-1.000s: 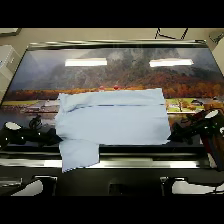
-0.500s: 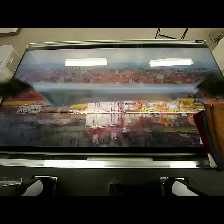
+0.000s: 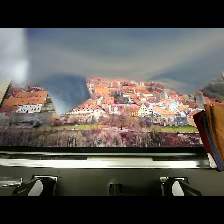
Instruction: Fold the clothes and pants, and hang the long-sleeved shirts on hangers.
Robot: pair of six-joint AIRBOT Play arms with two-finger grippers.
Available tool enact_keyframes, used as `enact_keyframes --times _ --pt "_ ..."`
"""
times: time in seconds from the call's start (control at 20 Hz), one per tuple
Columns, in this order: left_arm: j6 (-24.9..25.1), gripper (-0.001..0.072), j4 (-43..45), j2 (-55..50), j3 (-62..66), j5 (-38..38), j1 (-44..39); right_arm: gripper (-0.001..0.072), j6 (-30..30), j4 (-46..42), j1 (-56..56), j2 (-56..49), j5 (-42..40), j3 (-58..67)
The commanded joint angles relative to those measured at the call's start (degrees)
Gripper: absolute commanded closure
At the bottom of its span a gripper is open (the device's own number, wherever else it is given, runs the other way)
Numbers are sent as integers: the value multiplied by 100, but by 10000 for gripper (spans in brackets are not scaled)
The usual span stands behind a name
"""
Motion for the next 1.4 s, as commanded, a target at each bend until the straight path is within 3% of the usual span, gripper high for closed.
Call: enact_keyframes --times 0.0,0.25,0.5,0.6,0.7,0.9,1.1,1.25,1.35 --pt "-146 685 396 420 164 280 -2 660 179 -302 7 498 -251 85" --pt "-264 685 562 201 76 122 -2 661 660 -345 7 83 149 85" --pt "-629 686 304 -791 -1670 -1110 -133 662 1300 304 199 -1840 2704 -463" --pt "-597 686 247 -1320 -2804 -1121 -505 662 1259 -140 804 -2509 2787 -1491" --pt "-544 685 271 -1899 -4019 -979 -833 662 1246 -553 1364 -3095 2166 -2516" --pt "-546 685 184 -3386 -5536 546 -1217 661 1451 -702 2116 -4601 409 -3150" --pt "-557 685 98 -4830 -4769 1390 -1204 659 2122 -675 2192 -5525 -1777 -3145" --pt "-538 685 101 -5344 -4065 2306 -1322 659 2216 -686 2072 -5574 -3523 -3145" --pt "-540 684 98 -5521 -3792 3075 -1449 660 2465 -691 2000 -5591 -4210 -3145"
